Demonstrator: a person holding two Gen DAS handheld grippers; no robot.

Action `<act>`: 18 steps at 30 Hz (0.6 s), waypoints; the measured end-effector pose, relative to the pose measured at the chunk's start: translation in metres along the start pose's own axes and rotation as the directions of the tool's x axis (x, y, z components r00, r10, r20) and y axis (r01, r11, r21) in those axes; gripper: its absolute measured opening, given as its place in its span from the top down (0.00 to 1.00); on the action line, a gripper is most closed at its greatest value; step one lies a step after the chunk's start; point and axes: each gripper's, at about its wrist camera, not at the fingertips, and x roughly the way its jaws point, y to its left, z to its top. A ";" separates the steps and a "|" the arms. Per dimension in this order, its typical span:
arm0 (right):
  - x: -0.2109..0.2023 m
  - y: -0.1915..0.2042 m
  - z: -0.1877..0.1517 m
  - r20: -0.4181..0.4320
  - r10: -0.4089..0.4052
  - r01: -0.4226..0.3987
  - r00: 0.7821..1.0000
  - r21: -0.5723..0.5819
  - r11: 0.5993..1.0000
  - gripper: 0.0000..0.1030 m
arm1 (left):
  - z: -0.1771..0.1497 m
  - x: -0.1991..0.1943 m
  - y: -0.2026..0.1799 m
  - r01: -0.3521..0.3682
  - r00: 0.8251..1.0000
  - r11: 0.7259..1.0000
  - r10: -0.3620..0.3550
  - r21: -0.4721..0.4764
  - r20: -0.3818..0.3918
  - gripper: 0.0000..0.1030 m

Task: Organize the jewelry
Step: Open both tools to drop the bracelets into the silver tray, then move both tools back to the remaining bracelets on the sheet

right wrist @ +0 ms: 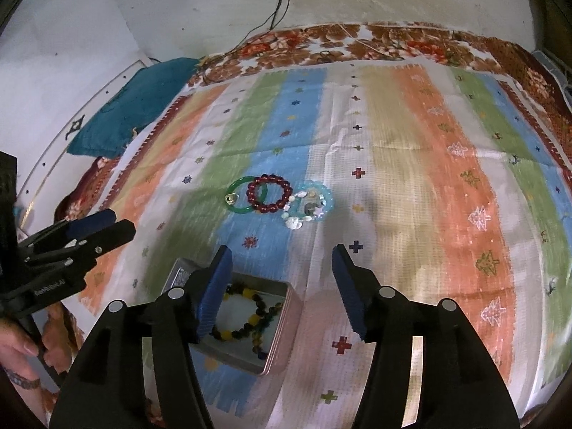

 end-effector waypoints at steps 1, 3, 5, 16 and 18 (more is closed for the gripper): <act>0.001 0.000 0.001 0.000 -0.004 0.004 1.000 0.002 1.000 0.39 | 0.001 0.001 -0.001 -0.007 1.000 1.000 0.007 0.003 -0.001 0.40; 0.003 -0.001 0.004 0.001 -0.019 0.019 1.000 0.002 1.000 0.38 | 0.004 0.003 -0.002 -0.024 1.000 1.000 0.024 0.014 -0.001 0.39; 0.005 -0.001 0.006 0.002 -0.032 0.032 0.999 -0.001 0.999 0.37 | 0.007 0.004 -0.004 -0.035 0.999 0.999 0.034 0.025 0.010 0.36; 0.033 0.001 0.016 -0.048 -0.080 0.078 0.996 -0.036 0.996 0.33 | 0.030 0.036 -0.001 -0.089 0.996 0.996 0.089 0.010 -0.022 0.35; 0.038 0.002 0.017 -0.055 -0.090 0.087 0.994 -0.044 0.995 0.32 | 0.032 0.042 0.000 -0.101 0.994 0.995 0.101 0.014 -0.030 0.35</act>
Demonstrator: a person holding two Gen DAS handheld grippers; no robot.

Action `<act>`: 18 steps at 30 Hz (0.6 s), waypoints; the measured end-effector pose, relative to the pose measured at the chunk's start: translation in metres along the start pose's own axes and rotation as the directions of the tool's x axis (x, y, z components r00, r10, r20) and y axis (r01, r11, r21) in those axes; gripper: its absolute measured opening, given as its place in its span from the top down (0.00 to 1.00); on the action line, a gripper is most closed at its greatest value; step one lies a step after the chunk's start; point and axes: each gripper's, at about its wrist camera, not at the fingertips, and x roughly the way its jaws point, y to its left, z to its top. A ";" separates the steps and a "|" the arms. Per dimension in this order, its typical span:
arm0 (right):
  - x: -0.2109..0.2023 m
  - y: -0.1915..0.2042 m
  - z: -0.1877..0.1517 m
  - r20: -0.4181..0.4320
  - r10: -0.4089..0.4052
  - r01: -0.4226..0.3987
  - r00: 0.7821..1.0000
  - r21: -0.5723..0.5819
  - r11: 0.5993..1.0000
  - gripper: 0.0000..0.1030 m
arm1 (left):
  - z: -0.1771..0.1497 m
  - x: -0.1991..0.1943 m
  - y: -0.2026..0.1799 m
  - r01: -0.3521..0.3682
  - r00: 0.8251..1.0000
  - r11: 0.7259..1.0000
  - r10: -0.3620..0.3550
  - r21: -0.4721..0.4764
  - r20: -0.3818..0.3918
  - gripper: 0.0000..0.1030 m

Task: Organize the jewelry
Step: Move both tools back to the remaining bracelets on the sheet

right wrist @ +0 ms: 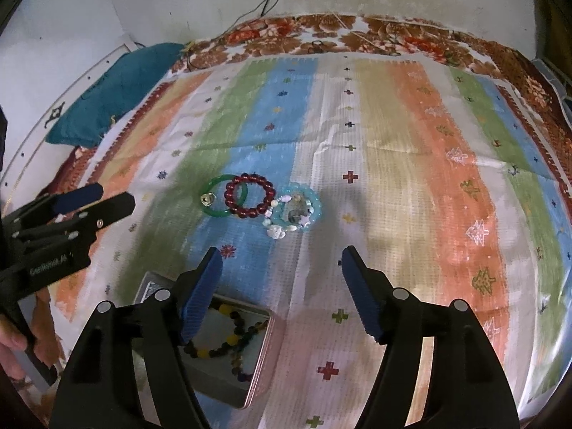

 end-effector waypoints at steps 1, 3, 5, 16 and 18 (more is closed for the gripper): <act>0.002 0.000 0.001 -0.004 -0.005 0.005 1.000 -0.001 1.000 0.32 | 0.001 0.004 0.000 -0.005 1.000 1.000 0.005 0.004 -0.006 0.35; 0.008 -0.001 0.003 -0.014 -0.014 0.014 1.000 -0.001 1.000 0.32 | 0.002 0.010 0.000 -0.002 1.000 1.000 0.002 0.003 -0.019 0.35; 0.013 -0.002 0.004 -0.026 -0.016 0.017 1.000 0.002 1.000 0.32 | 0.003 0.016 0.001 0.002 0.999 1.000 -0.002 -0.004 -0.032 0.35; 0.036 -0.003 0.013 -0.061 -0.012 0.012 0.998 0.006 1.000 0.32 | 0.015 0.044 0.002 0.024 0.996 0.999 -0.027 -0.044 -0.080 0.31; 0.040 -0.004 0.014 -0.071 -0.012 0.013 0.997 0.010 1.000 0.32 | 0.016 0.051 0.001 0.026 0.995 0.999 -0.030 -0.043 -0.094 0.31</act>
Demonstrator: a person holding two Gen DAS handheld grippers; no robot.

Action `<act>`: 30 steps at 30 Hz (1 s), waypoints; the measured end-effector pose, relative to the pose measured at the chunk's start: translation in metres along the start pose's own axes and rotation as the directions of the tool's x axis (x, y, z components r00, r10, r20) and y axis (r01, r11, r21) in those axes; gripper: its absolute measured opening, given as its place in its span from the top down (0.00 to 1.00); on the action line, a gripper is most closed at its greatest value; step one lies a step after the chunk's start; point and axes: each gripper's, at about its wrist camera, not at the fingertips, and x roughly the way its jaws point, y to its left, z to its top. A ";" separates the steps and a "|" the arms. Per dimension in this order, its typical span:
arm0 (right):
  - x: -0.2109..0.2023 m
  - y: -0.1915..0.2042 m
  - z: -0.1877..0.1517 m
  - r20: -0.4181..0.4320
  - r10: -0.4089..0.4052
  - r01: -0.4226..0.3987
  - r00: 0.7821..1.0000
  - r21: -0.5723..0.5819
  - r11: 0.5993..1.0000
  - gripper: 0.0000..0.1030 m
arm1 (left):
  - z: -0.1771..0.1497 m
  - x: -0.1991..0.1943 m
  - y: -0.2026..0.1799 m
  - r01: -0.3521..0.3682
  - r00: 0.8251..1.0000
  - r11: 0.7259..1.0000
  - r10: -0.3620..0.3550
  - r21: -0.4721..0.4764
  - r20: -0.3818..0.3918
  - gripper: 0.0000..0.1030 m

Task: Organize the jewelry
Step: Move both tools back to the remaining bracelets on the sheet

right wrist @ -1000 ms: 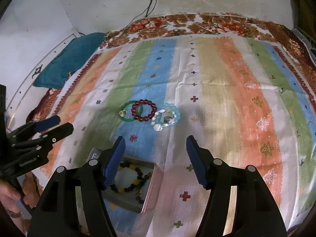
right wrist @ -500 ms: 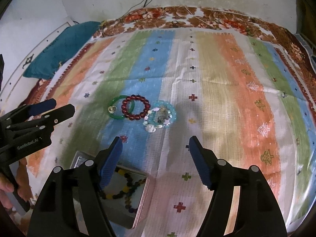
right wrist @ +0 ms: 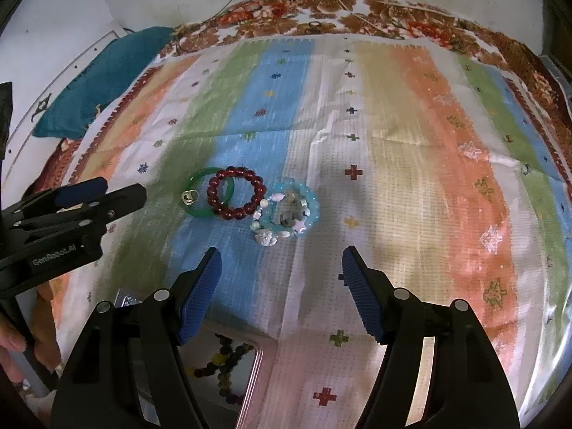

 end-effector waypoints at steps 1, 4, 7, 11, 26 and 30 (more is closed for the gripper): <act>0.002 -0.001 0.001 -0.005 0.000 0.000 1.000 0.004 1.000 0.32 | 0.001 0.002 0.000 0.001 1.000 1.000 -0.001 -0.001 -0.004 0.31; 0.009 -0.004 0.003 -0.016 0.002 -0.001 1.000 0.019 1.000 0.32 | 0.002 0.010 0.000 0.009 1.000 1.000 -0.009 -0.004 -0.018 0.31; 0.015 -0.008 0.005 -0.025 -0.001 0.002 1.000 0.032 0.999 0.32 | 0.005 0.018 0.000 0.013 1.000 1.000 -0.013 -0.008 -0.027 0.31; 0.022 -0.009 0.007 -0.035 0.002 0.000 0.999 0.039 0.999 0.32 | 0.007 0.026 -0.003 0.005 1.000 1.000 -0.004 0.014 -0.031 0.31; 0.043 -0.006 0.019 -0.046 -0.027 0.028 0.999 0.011 1.000 0.32 | 0.018 0.059 -0.007 0.041 0.995 0.997 -0.034 0.065 -0.093 0.36; 0.047 -0.006 0.023 -0.048 -0.027 0.027 0.998 0.008 1.000 0.33 | 0.019 0.066 -0.007 0.059 0.992 0.996 -0.051 0.064 -0.112 0.40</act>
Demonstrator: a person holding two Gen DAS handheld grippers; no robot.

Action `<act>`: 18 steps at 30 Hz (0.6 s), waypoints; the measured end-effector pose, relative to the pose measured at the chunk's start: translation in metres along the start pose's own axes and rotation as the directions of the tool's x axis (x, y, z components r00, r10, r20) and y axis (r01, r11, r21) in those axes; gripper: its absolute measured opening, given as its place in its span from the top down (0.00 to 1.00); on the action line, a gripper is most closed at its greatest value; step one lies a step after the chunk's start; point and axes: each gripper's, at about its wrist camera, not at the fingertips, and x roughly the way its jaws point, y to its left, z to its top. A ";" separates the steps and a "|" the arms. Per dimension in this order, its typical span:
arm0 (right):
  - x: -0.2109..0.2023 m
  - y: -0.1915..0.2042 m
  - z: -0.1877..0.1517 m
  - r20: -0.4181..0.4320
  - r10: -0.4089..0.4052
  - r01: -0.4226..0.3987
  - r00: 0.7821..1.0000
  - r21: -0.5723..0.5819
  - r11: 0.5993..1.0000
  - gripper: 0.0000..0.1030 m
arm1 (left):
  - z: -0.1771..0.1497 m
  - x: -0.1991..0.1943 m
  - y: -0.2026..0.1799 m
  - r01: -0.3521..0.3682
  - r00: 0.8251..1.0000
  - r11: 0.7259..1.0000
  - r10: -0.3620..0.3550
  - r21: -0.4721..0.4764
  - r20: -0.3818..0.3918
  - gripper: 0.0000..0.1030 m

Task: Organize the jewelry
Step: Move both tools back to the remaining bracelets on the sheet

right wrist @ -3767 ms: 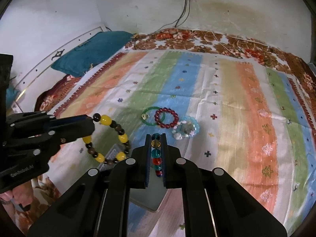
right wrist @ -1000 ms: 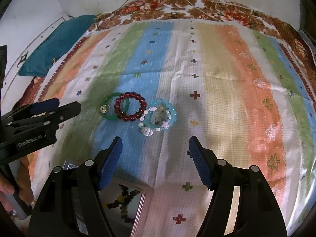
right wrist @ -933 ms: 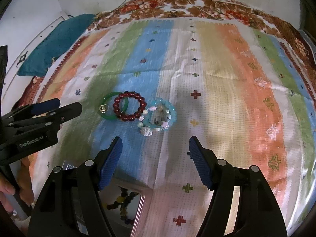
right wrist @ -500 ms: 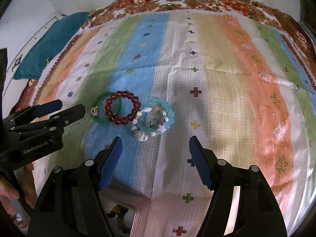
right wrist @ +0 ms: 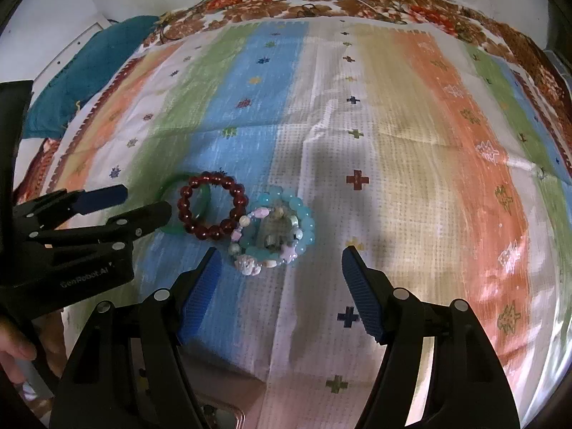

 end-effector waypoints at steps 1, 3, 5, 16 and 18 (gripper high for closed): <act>0.002 0.000 0.001 -0.005 0.000 0.000 1.000 0.001 1.000 0.33 | 0.001 0.002 0.000 0.000 1.000 1.000 0.000 0.002 -0.002 0.41; 0.007 -0.001 0.001 -0.015 -0.002 0.002 1.000 0.000 1.000 0.42 | 0.003 0.005 0.000 0.000 1.000 1.000 0.000 0.008 -0.008 0.42; 0.011 -0.001 0.002 -0.024 -0.013 0.013 1.000 -0.009 1.000 0.45 | 0.004 0.008 0.000 0.008 1.000 1.000 -0.008 0.014 -0.015 0.42; 0.024 -0.003 0.005 -0.042 0.001 -0.001 0.999 -0.012 1.000 0.46 | 0.007 0.028 -0.001 0.059 0.997 0.997 -0.056 0.046 -0.055 0.50; 0.028 -0.004 0.005 -0.053 0.008 -0.009 0.999 -0.007 1.000 0.52 | 0.008 0.031 -0.001 0.067 0.996 0.997 -0.064 0.042 -0.063 0.50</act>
